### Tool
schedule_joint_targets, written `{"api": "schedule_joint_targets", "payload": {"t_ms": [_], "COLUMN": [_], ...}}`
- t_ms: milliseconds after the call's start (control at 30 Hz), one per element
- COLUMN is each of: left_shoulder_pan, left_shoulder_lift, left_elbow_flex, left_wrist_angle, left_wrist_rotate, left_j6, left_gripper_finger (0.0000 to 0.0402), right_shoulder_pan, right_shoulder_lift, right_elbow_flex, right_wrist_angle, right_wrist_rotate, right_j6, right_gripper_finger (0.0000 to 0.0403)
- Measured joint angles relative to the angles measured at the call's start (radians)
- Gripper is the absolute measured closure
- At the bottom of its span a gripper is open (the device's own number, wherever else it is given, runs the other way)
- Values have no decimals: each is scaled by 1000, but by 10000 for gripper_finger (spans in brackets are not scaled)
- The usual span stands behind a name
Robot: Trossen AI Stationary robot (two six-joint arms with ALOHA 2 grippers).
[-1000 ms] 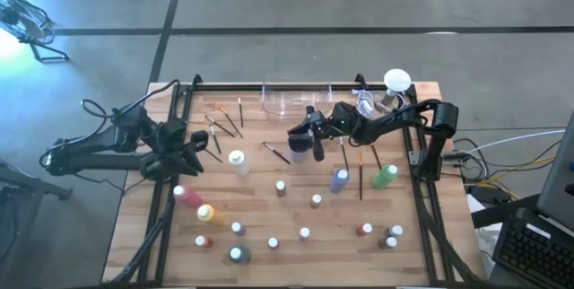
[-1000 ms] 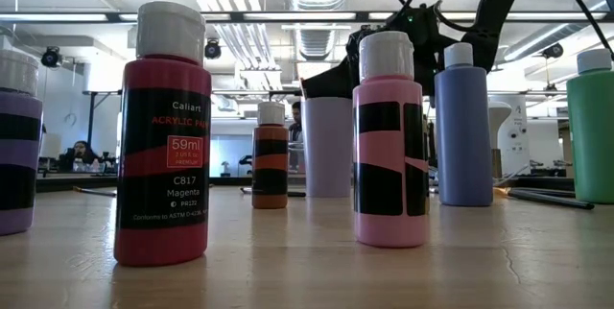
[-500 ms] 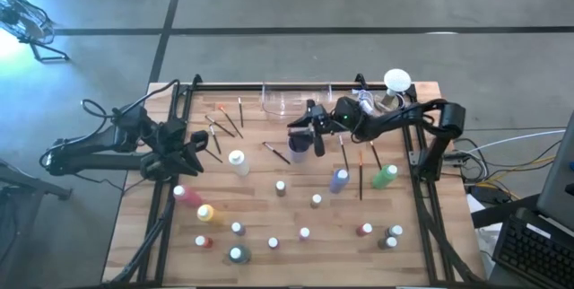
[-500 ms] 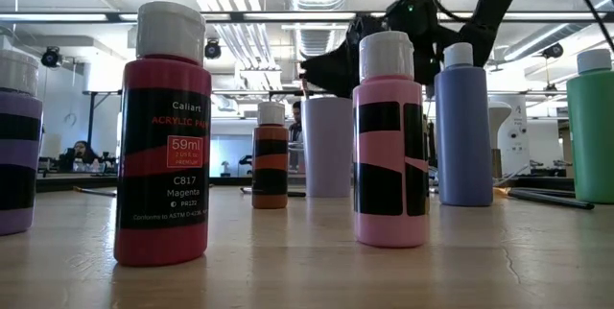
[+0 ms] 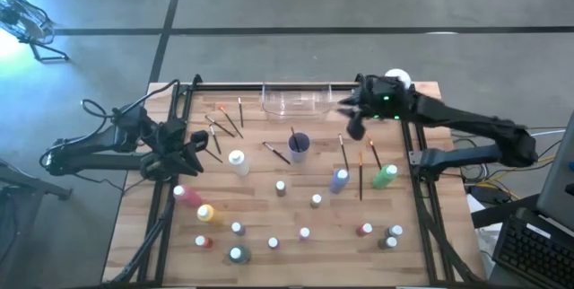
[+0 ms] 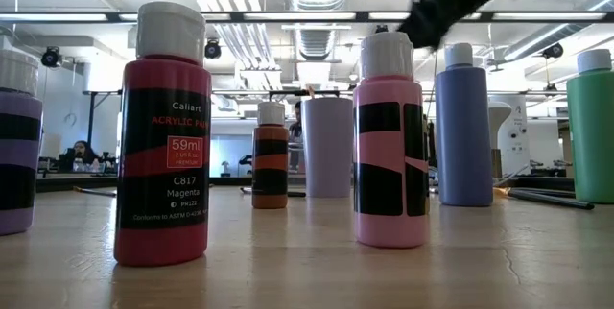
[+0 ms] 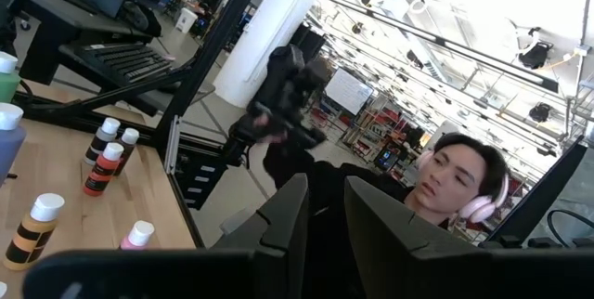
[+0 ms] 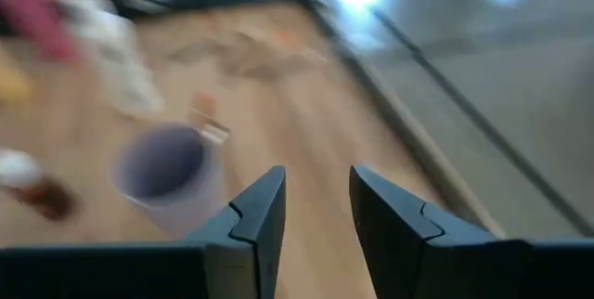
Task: Pick & Place Paint Supplies
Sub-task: Put the gold paint brush into the purple cup
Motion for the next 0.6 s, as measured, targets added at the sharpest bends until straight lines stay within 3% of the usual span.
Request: {"api": "schedule_joint_targets", "payload": {"t_ms": [100, 267, 600], "left_shoulder_pan": [0, 0, 0], "left_shoulder_lift": [0, 0, 0], "left_elbow_flex": [0, 0, 0], "left_wrist_angle": [0, 0, 0], "left_wrist_rotate": [0, 0, 0], "left_j6": [0, 0, 0], "left_gripper_finger": [321, 321, 321], "right_shoulder_pan": [-23, -105, -187], "right_shoulder_lift": [-65, -80, 76], "right_elbow_flex": [54, 104, 49], "right_wrist_angle": [-215, -462, -621], "right_wrist_rotate": [121, 127, 111], "right_j6": [63, 142, 287], "right_gripper_finger": [292, 300, 274]}}
